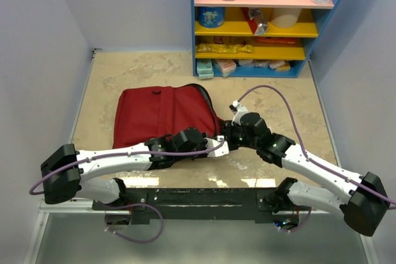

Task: Pack the student bag
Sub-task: Zip the student bag at the center of the board.

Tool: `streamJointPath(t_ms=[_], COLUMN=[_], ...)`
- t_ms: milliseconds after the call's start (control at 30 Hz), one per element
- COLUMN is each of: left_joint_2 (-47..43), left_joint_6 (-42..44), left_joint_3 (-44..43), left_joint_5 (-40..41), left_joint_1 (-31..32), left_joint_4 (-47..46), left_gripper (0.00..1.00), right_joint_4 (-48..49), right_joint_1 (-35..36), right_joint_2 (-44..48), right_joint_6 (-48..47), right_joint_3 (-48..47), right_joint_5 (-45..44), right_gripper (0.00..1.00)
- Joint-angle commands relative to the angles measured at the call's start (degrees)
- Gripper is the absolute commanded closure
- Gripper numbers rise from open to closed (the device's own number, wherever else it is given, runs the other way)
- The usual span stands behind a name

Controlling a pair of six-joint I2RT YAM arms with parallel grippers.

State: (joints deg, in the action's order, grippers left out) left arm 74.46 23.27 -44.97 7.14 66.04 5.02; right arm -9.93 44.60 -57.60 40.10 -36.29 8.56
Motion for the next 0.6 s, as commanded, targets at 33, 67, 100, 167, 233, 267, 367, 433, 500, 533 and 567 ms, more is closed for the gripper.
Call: streamJointPath(t_ms=[33, 67, 100, 167, 233, 267, 367, 433, 500, 533, 567], left_joint_2=[-0.98, -1.50, -1.77, -2.29, -2.65, -3.35, -4.05, -4.14, -4.14, -4.23, -4.14], left_joint_6=[-1.65, -1.73, -1.39, -0.95, -0.15, 0.20, 1.52, 2.13, 3.18, 3.54, 3.80], left_joint_3=[1.29, 1.29, 1.29, 1.20, 1.20, 1.38, 1.29, 0.77, -0.20, -0.47, -0.82], left_joint_5=[-2.12, -2.21, -3.26, -4.84, -6.87, -8.53, -11.87, -14.51, -17.84, -18.90, -20.13], left_joint_1=[0.93, 1.28, 1.81, 2.42, 4.09, 4.70, 7.26, 8.14, 8.75, 9.02, 9.10], left_joint_4=[-2.03, -1.51, -0.98, 1.21, 3.06, 4.90, 8.06, 9.39, 12.03, 12.82, 14.39], left_gripper=[1.00, 1.00, 1.00, 1.00, 1.00, 1.00, 1.00, 1.00, 1.00, 1.00, 1.00], right_joint_4=[1.59, 1.58, 1.32, -0.08, -1.74, -2.28, -4.39, -4.39, -4.22, -4.04, -3.95], right_joint_1=[-1.09, -2.31, -3.28, -7.22, -10.48, -12.50, -14.27, -14.89, -15.77, -16.12, -16.91], right_joint_2=[1.35, 0.92, 0.65, -0.74, -2.07, -2.94, -7.34, -10.41, -12.44, -14.27, -15.07], right_joint_6=[0.33, 0.25, -0.62, -2.12, -5.11, -6.07, -9.68, -11.09, -11.97, -12.23, -12.58], right_joint_3=[-0.27, -0.27, -0.36, -1.58, -3.59, -4.65, -9.40, -11.94, -13.45, -14.76, -15.47], right_joint_5=[0.84, 1.28, 1.55, 2.86, 4.27, 4.62, 4.89, 4.89, 5.15, 5.15, 5.15], right_gripper=[1.00, 1.00, 1.00, 1.00, 1.00, 1.00, 1.00, 1.00, 1.00, 1.00, 1.00])
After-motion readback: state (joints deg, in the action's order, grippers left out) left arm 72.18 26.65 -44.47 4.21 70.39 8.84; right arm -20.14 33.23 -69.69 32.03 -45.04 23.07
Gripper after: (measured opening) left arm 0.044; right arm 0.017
